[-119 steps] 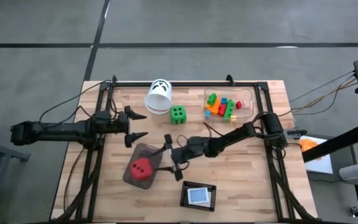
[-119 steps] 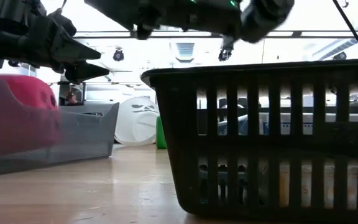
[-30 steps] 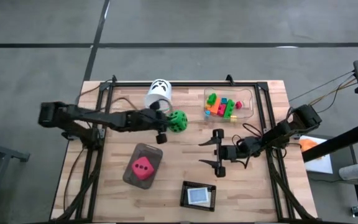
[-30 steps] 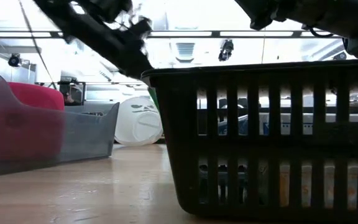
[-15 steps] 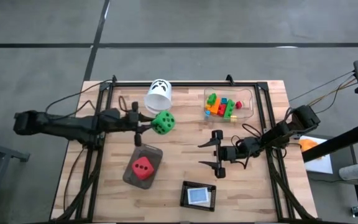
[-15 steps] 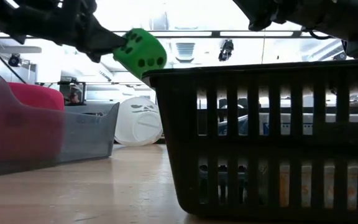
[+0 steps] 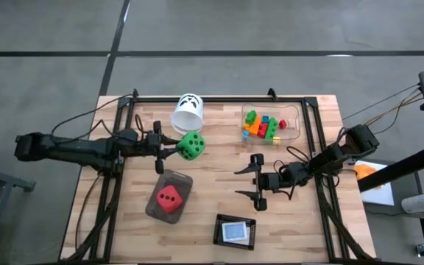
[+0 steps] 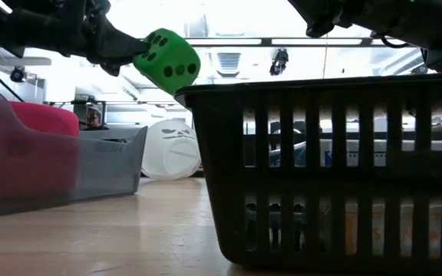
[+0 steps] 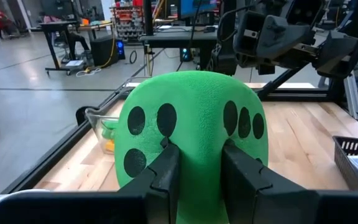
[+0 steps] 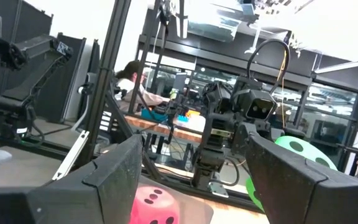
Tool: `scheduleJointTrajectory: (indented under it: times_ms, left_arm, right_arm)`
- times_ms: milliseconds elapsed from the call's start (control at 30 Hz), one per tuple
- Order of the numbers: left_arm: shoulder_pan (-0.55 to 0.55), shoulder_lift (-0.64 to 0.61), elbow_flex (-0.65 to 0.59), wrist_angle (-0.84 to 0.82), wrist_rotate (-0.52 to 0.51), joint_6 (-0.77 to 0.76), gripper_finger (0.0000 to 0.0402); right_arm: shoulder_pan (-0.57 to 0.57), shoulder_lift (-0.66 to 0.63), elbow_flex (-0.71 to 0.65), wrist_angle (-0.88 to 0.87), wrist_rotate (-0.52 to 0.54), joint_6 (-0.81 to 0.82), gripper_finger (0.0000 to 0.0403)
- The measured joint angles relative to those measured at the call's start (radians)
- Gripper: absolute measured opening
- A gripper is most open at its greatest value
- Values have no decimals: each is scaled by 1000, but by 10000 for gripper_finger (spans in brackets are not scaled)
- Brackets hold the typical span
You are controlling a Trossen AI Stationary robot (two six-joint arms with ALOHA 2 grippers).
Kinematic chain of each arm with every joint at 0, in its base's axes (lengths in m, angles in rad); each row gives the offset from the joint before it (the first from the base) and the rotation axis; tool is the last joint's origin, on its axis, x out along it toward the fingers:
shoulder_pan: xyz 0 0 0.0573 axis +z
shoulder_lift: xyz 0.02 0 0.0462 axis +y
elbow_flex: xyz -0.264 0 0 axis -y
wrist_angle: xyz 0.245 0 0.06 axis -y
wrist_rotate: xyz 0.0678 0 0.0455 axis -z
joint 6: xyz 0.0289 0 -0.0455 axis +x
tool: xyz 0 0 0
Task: Pick & Place Toys
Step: Put the green die into the gray bin
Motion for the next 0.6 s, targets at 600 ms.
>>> scheduleJointTrajectory:
  times_ms: [600]
  left_arm:
    - [0, 0, -2, -2, 3, 4, 81]
  right_arm:
    - [0, 0, -1, -7, 0, 1, 276]
